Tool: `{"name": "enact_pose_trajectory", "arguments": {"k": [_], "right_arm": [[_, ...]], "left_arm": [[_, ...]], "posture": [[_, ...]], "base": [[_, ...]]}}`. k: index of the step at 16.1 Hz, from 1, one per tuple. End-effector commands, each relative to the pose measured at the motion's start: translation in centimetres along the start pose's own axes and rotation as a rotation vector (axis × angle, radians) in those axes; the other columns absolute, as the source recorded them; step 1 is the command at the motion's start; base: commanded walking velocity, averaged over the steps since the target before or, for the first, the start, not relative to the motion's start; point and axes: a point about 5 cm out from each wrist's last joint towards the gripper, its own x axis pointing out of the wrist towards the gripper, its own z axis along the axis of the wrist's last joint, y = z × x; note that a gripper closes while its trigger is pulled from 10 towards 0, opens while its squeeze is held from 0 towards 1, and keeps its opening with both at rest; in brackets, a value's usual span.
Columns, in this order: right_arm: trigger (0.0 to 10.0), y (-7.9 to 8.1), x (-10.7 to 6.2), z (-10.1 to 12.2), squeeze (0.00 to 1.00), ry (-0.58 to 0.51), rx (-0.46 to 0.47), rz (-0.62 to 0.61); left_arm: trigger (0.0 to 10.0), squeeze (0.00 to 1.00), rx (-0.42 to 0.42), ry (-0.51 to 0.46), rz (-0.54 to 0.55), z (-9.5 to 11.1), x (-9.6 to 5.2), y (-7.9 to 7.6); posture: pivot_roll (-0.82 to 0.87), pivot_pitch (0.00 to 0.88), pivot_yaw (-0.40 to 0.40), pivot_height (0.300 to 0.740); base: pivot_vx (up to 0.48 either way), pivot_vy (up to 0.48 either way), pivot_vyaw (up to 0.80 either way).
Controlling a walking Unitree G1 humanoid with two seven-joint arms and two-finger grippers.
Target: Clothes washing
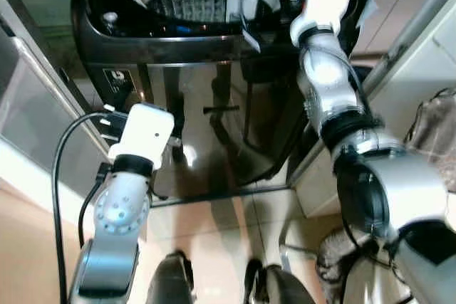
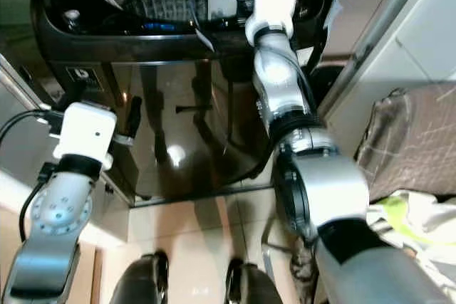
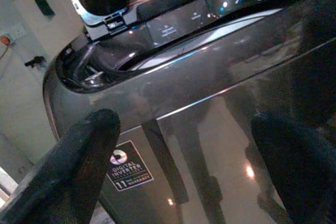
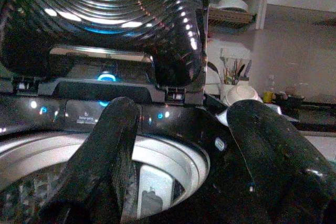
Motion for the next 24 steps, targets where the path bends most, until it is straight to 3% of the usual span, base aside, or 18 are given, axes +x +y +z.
{"name": "enact_pose_trajectory", "arguments": {"k": [1, 5, 6, 7, 9, 10, 12, 14, 15, 16, 17, 19, 20, 22, 24], "right_arm": [[10.0, -0.6, -0.6, 0.0, 0.0, -0.042, 0.019, 0.006], [10.0, -1.0, -5.6, -2.0, 0.0, -0.044, 0.032, 0.119], [10.0, -0.9, -8.8, -4.4, 0.0, 0.081, 0.066, 0.183], [10.0, -1.0, -10.2, -5.6, 0.0, 0.145, 0.085, 0.206], [10.0, -1.8, -14.9, -9.8, 0.0, 0.387, 0.145, 0.245], [10.0, -2.1, -16.3, -11.1, 0.0, 0.489, 0.19, 0.204], [10.0, -2.2, -17.5, -11.1, 0.0, 0.528, 0.21, 0.206], [10.0, -2.9, -19.9, -10.1, 0.0, 0.552, 0.148, 0.307], [10.0, -4.3, -23.1, -9.9, 0.0, 0.609, 0.079, 0.383], [10.0, -5.7, -26.0, -10.4, 0.0, 0.689, 0.053, 0.374], [10.0, -6.3, -27.1, -10.8, 0.0, 0.714, 0.043, 0.347], [10.0, -6.2, -26.4, -11.6, 0.0, 0.708, 0.047, 0.308], [10.0, -6.0, -24.7, -12.3, 0.0, 0.694, 0.06, 0.268], [10.0, -5.9, -22.4, -12.3, 0.0, 0.676, 0.071, 0.255], [10.0, -5.5, -21.3, -12.2, 0.0, 0.655, 0.045, 0.272]], "left_arm": [[10.0, 0.0, 0.012, -0.013, 0.006, -0.1, 0.3, -0.1], [10.0, 0.0, 0.021, -0.01, 0.048, -0.6, 1.4, -0.4], [10.0, 0.0, -0.025, 0.034, 0.052, -1.5, 1.6, -1.0], [10.0, 0.0, -0.037, 0.061, 0.057, -2.0, 1.5, -1.1], [10.0, 0.0, -0.081, 0.175, 0.086, -4.2, 1.4, -1.4], [10.0, 0.0, -0.101, 0.215, 0.09, -5.1, 1.3, -1.4], [10.0, 0.0, -0.093, 0.259, 0.098, -6.3, 1.0, -1.3], [10.0, 0.0, -0.091, 0.281, 0.047, -7.3, -1.3, -1.2], [10.0, 0.0, -0.097, 0.309, 0.003, -7.8, -3.6, -1.2], [10.0, 0.0, -0.094, 0.307, -0.045, -7.8, -5.1, -1.5], [10.0, 0.0, -0.093, 0.305, -0.052, -7.8, -5.3, -1.9], [10.0, 0.0, -0.073, 0.282, -0.044, -7.4, -4.2, -2.5], [10.0, 0.0, -0.059, 0.249, -0.027, -6.8, -3.0, -2.7], [10.0, 0.0, -0.066, 0.223, -0.024, -6.4, -2.3, -2.7], [10.0, 0.0, -0.061, 0.211, -0.014, -6.4, -1.9, -2.4]], "posture": [[0.14, 0.075, -0.058, 0.74], [0.08, 0.034, -0.065, 0.74], [0.05, 0.024, -0.065, 0.74], [0.05, 0.024, -0.065, 0.74], [0.04, 0.009, -0.054, 0.74], [0.04, 0.0, -0.044, 0.74], [0.03, 0.0, -0.034, 0.74], [0.02, 0.0, -0.035, 0.74], [0.03, 0.0, -0.035, 0.74], [0.02, 0.005, -0.033, 0.74], [0.02, 0.005, -0.033, 0.74], [0.02, 0.0, -0.034, 0.74], [0.01, 0.0, -0.034, 0.74], [0.01, 0.0, -0.034, 0.74], [0.02, 0.0, -0.037, 0.74]], "base": [[0.0, 0.0, 0.0], [0.0, 0.0, 0.0], [0.0, 0.0, 0.0], [0.0, 0.0, 0.0], [0.0, 0.0, 0.0], [0.0, 0.0, 0.0], [0.0, 0.0, 0.0], [0.0, 0.0, 0.0], [0.0, 0.0, 0.0], [0.0, 0.0, 0.0], [0.0, 0.0, 0.0], [0.0, 0.0, 0.0], [0.0, 0.0, 0.0], [0.0, 0.0, 0.32], [0.0, 0.0, 0.56]]}}
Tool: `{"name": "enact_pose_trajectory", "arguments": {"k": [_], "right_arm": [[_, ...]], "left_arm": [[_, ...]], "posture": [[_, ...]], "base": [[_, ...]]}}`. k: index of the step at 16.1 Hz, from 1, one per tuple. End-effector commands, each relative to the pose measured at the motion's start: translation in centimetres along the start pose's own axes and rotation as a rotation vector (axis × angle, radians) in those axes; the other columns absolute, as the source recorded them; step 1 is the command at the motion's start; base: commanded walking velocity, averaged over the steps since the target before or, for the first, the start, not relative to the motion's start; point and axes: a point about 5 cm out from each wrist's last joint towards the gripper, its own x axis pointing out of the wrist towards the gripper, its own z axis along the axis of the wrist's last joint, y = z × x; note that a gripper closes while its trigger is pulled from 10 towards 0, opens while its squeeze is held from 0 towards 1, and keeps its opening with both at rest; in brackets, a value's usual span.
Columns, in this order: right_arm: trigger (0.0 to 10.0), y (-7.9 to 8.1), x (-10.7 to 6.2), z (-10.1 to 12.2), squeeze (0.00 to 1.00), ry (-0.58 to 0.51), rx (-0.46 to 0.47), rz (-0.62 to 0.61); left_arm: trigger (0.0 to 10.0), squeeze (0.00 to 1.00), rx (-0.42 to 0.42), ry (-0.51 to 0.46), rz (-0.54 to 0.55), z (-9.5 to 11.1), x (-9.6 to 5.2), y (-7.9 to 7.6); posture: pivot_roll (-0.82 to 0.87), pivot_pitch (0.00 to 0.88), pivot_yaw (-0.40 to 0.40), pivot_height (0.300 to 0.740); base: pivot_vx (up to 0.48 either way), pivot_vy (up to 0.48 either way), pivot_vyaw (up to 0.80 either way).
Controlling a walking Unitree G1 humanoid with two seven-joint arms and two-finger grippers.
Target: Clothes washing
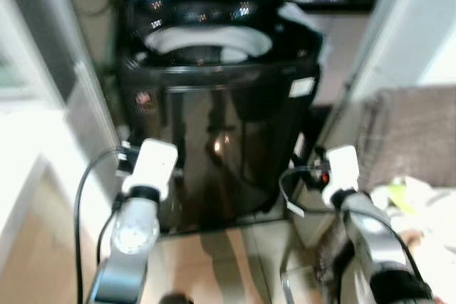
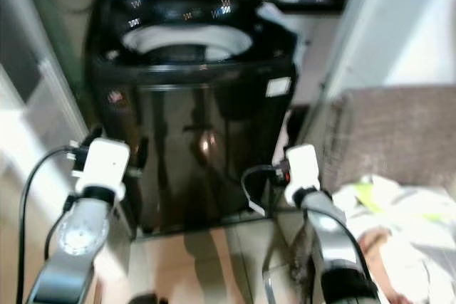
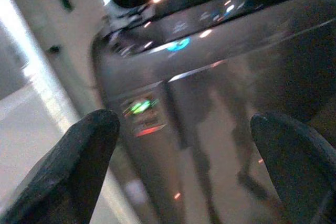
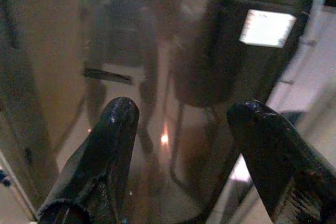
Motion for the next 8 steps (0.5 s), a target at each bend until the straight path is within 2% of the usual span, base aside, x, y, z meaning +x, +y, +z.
{"name": "enact_pose_trajectory", "arguments": {"k": [1, 4, 6, 8], "right_arm": [[10.0, 0.1, 0.8, 0.7, 0.0, -0.018, -0.024, -0.005], [10.0, 1.1, 2.0, 1.6, 0.0, -0.064, -0.053, 0.014], [10.0, 1.9, 2.4, 2.2, 0.0, -0.097, -0.066, 0.013], [10.0, 1.9, 2.5, 2.2, 0.0, -0.1, -0.071, 0.009]], "left_arm": [[10.0, 0.0, 0.001, -0.006, 0.025, 0.2, 0.5, 0.4], [10.0, 0.0, -0.004, -0.017, 0.034, 0.4, 0.8, 0.6], [10.0, 0.0, -0.013, -0.02, 0.011, 0.2, 1.1, 0.3], [10.0, 0.0, -0.016, -0.02, 0.008, 0.1, 1.2, 0.3]], "posture": [[0.02, 0.0, -0.038, 0.74], [0.03, 0.0, -0.037, 0.74], [0.03, 0.002, -0.037, 0.74], [0.03, 0.002, -0.037, 0.74]], "base": [[0.0, 0.0, 0.0], [0.0, 0.0, 0.0], [0.0, 0.0, -0.58], [0.0, 0.0, -0.72]]}}
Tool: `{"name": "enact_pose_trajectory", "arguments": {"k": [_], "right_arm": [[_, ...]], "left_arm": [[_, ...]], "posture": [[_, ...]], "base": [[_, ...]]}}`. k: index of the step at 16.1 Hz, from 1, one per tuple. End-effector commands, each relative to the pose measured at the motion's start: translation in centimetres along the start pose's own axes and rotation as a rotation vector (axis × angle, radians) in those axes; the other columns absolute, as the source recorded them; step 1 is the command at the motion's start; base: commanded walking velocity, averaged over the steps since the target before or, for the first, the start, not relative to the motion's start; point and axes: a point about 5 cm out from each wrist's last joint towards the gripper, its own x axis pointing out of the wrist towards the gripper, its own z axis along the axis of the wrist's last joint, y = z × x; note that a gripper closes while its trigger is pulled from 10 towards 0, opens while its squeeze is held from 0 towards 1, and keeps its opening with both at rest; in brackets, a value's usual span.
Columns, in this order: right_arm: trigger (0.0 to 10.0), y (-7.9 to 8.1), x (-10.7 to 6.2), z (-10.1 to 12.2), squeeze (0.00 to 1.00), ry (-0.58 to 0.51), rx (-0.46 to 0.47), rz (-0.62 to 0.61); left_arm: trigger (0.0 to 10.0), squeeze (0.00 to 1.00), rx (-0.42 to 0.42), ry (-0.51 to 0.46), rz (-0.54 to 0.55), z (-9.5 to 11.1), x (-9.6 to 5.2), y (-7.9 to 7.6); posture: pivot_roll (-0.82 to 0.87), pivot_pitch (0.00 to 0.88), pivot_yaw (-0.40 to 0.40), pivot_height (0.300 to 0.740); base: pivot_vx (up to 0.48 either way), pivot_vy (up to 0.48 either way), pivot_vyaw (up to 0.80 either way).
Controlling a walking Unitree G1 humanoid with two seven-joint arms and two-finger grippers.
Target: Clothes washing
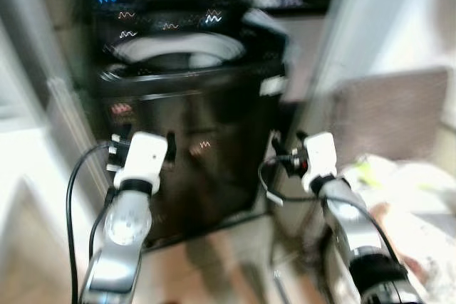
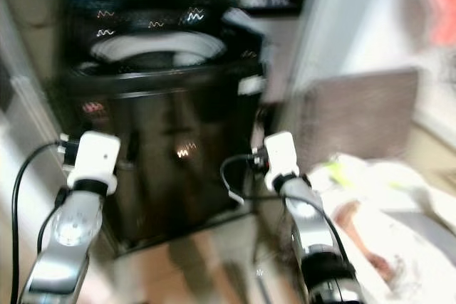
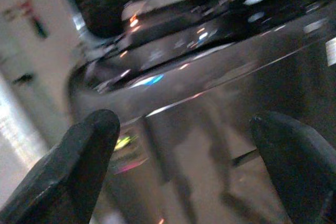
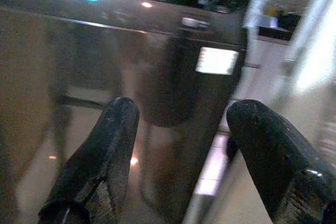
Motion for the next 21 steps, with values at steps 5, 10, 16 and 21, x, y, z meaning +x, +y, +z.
{"name": "enact_pose_trajectory", "arguments": {"k": [5, 10, 16, 21], "right_arm": [[10.0, -1.3, 0.3, 0.7, 0.0, -0.046, -0.028, -0.136], [10.0, -2.3, 0.0, 0.4, 0.0, -0.027, -0.027, -0.218], [10.0, -4.6, -0.9, -0.4, 0.0, -0.002, 0.09, -0.395], [10.0, -4.6, -1.0, -0.5, 0.0, -0.009, 0.051, -0.418]], "left_arm": [[10.0, 0.0, -0.066, -0.001, -0.095, -0.5, 0.2, -0.8], [10.0, 0.0, -0.047, -0.031, -0.152, -0.2, 0.6, -1.5], [10.0, 0.0, 0.002, -0.057, -0.182, 0.0, 0.9, -1.9], [10.0, 0.0, 0.018, -0.078, -0.202, 0.2, 1.4, -2.3]], "posture": [[0.02, 0.014, -0.034, 0.74], [0.0, 0.025, -0.015, 0.74], [-0.01, 0.027, -0.012, 0.74], [-0.03, 0.008, 0.005, 0.722]], "base": [[0.0, 0.0, -0.72], [0.0, 0.0, -0.72], [0.0, 0.0, -0.72], [0.0, 0.0, -0.52]]}}
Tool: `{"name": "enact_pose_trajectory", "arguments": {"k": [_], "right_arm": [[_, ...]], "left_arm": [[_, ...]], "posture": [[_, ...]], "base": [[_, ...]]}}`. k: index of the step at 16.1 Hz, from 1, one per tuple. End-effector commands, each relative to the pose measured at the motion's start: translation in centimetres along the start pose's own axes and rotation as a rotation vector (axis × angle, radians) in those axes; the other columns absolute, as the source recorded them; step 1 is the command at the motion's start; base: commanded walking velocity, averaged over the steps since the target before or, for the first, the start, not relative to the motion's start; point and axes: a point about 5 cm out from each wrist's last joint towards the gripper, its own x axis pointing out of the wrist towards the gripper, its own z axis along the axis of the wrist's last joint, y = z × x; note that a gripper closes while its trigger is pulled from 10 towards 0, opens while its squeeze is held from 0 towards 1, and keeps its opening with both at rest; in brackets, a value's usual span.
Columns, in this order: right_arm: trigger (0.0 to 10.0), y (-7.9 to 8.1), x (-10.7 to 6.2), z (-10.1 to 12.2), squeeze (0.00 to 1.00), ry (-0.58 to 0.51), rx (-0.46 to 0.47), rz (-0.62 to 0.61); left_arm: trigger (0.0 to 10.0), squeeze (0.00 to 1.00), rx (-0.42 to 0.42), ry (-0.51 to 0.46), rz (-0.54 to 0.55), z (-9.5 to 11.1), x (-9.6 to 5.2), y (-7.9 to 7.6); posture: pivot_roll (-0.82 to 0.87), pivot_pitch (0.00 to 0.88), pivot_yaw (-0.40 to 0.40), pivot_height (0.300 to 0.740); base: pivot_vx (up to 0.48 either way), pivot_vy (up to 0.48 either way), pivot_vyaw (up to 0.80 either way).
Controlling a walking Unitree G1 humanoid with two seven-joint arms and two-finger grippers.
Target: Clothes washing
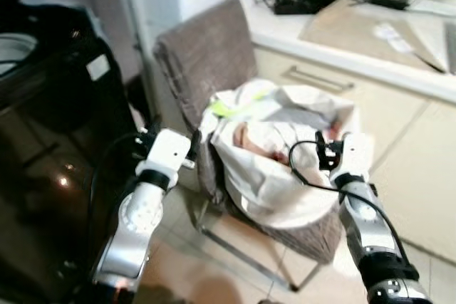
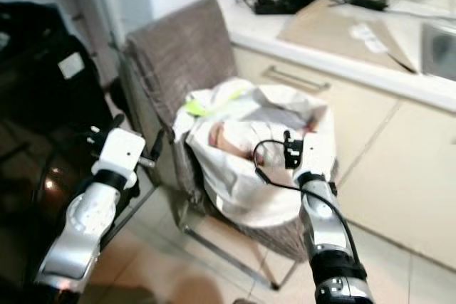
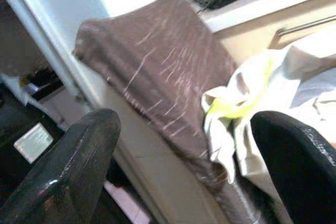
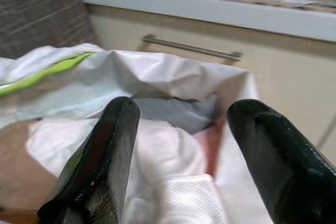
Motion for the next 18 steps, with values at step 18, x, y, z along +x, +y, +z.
{"name": "enact_pose_trajectory", "arguments": {"k": [18], "right_arm": [[10.0, -1.8, 3.4, 0.7, 0.0, 0.149, 0.074, -0.11]], "left_arm": [[10.0, 0.0, -0.039, -0.032, 0.009, 0.6, 0.2, 0.3]], "posture": [[-0.01, 0.024, 0.011, 0.722]], "base": [[0.26, 0.0, 0.0]]}}
